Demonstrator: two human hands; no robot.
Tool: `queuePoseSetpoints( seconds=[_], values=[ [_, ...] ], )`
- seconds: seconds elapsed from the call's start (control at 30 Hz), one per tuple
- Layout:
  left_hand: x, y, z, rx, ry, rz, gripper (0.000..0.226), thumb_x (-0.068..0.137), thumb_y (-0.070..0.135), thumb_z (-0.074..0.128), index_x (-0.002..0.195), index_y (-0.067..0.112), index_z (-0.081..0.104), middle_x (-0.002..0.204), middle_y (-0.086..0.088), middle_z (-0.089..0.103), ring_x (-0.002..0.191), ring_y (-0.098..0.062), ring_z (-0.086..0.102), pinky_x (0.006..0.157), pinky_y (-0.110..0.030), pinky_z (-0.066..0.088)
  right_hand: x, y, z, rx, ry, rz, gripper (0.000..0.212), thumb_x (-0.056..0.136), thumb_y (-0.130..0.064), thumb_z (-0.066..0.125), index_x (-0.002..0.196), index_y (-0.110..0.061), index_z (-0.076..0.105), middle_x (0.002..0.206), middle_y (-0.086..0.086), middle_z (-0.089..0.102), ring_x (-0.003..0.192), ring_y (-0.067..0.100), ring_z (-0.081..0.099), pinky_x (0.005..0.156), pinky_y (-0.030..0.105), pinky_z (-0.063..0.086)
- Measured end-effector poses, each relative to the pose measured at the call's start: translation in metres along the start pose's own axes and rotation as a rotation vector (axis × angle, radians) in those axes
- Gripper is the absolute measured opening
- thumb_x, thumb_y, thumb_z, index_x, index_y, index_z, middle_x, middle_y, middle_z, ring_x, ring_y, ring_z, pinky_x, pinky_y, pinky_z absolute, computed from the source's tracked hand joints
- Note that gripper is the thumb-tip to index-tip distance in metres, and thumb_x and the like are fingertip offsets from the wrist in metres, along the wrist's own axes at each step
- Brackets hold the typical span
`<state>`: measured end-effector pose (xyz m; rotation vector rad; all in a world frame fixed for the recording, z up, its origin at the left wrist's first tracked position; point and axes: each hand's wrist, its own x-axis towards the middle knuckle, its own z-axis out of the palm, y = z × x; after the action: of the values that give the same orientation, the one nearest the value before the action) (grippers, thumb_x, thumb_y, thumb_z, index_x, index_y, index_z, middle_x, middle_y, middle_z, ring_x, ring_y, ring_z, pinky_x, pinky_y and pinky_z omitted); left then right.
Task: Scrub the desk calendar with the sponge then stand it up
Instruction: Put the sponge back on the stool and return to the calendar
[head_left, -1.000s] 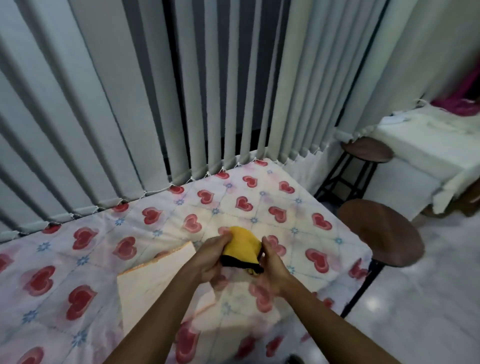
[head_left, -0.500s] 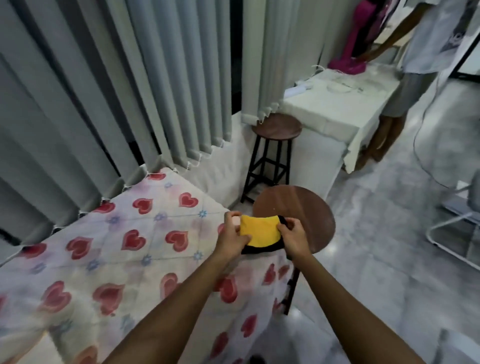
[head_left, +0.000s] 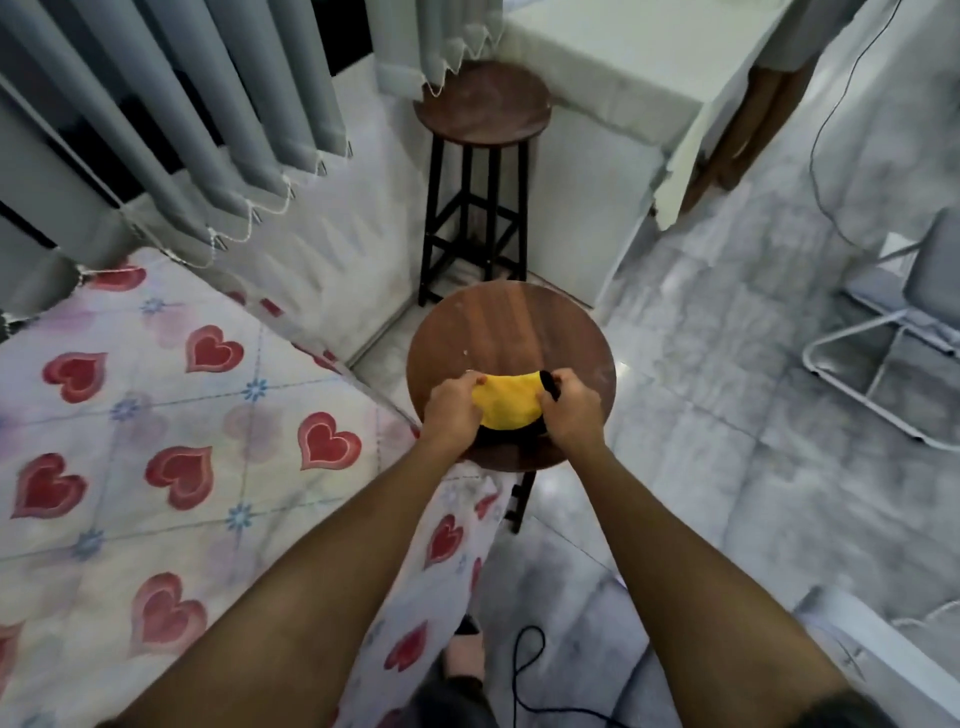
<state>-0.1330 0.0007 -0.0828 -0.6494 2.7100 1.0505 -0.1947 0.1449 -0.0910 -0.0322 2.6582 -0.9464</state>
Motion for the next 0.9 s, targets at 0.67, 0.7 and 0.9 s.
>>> queuePoseSetpoints(
  seconds=[0.67, 0.7, 0.9],
  values=[
    [-0.25, -0.209, -0.196, 0.508, 0.432, -0.58, 0.059, 0.099, 0.03, 0.028, 0.15, 0.007, 0.01, 0.161, -0.012, 0.009, 0.148, -0.026, 0.006, 0.12, -0.043, 0.004, -0.185, -0.26, 0.165, -0.695, -0.388, -1.156, 0.059, 0.098, -0.029, 0.033, 0.15, -0.012, 0.01, 0.161, 0.004, 0.007, 0.148, 0.024, 0.005, 0.119, 0.046, 0.01],
    [-0.274, -0.225, -0.199, 0.485, 0.453, -0.63, 0.059, 0.098, 0.03, 0.029, 0.149, 0.007, 0.012, 0.16, -0.012, 0.011, 0.148, -0.026, 0.007, 0.12, -0.043, 0.005, -0.208, -0.268, 0.18, -0.684, -0.416, -1.2, 0.058, 0.099, -0.031, 0.032, 0.15, -0.013, 0.011, 0.161, 0.003, 0.009, 0.148, 0.023, 0.006, 0.119, 0.045, 0.011],
    [-0.403, -0.309, -0.184, 0.418, 0.477, -0.912, 0.058, 0.099, 0.032, 0.026, 0.149, 0.005, 0.015, 0.159, -0.013, 0.018, 0.147, -0.027, 0.012, 0.119, -0.046, 0.008, -0.328, -0.277, 0.246, -0.679, -0.584, -1.332, 0.056, 0.099, -0.032, 0.03, 0.149, -0.012, 0.015, 0.16, 0.005, 0.015, 0.147, 0.023, 0.01, 0.118, 0.045, 0.015]
  ],
)
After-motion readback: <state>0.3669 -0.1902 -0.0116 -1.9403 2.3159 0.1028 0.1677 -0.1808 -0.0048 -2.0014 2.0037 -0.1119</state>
